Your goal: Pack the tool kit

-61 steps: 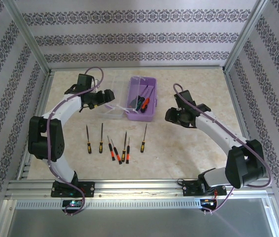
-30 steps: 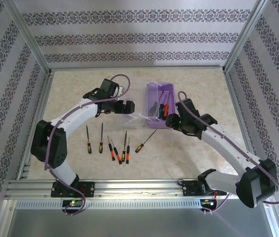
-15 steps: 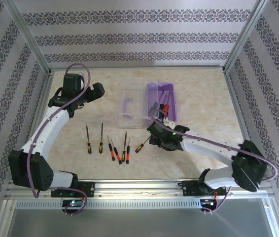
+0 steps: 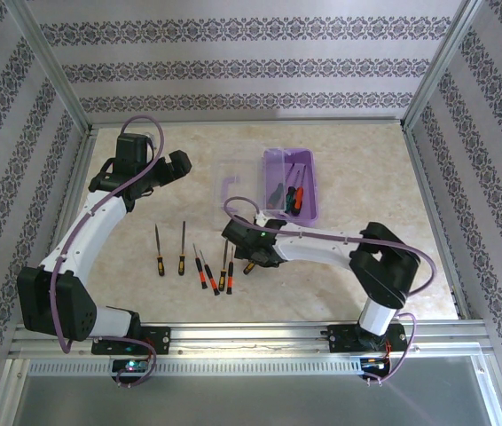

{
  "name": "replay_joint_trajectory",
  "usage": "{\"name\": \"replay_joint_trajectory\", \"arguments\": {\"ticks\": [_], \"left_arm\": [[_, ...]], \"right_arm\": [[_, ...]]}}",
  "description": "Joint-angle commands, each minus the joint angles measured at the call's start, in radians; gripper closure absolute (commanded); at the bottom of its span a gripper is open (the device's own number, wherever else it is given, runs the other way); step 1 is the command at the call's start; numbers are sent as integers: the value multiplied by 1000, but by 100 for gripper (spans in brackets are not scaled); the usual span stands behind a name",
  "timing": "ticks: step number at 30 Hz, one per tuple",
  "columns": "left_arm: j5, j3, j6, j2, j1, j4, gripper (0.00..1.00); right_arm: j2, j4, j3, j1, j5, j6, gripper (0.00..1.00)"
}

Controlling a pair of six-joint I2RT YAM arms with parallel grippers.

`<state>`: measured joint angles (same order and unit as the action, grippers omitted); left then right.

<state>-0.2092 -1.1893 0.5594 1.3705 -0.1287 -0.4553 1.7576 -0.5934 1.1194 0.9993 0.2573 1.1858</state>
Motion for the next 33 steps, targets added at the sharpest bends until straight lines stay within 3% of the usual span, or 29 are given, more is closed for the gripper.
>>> {"name": "replay_joint_trajectory", "arguments": {"ticks": [1,11,21,33], "left_arm": [[-10,4,11,1,7,38,0],[-46,4,21,20,12,49,0],[-62,11,27,30,17,60,0],[-75,14,27,44,17,66,0]], "right_arm": [[33,-27,9,11,13,30,33],[7,-3,-97,10,-18,39,54],[-165,-1,-277,-46,-9,25,74],[-217,44,-365,-81,-27,-20,76]]}}
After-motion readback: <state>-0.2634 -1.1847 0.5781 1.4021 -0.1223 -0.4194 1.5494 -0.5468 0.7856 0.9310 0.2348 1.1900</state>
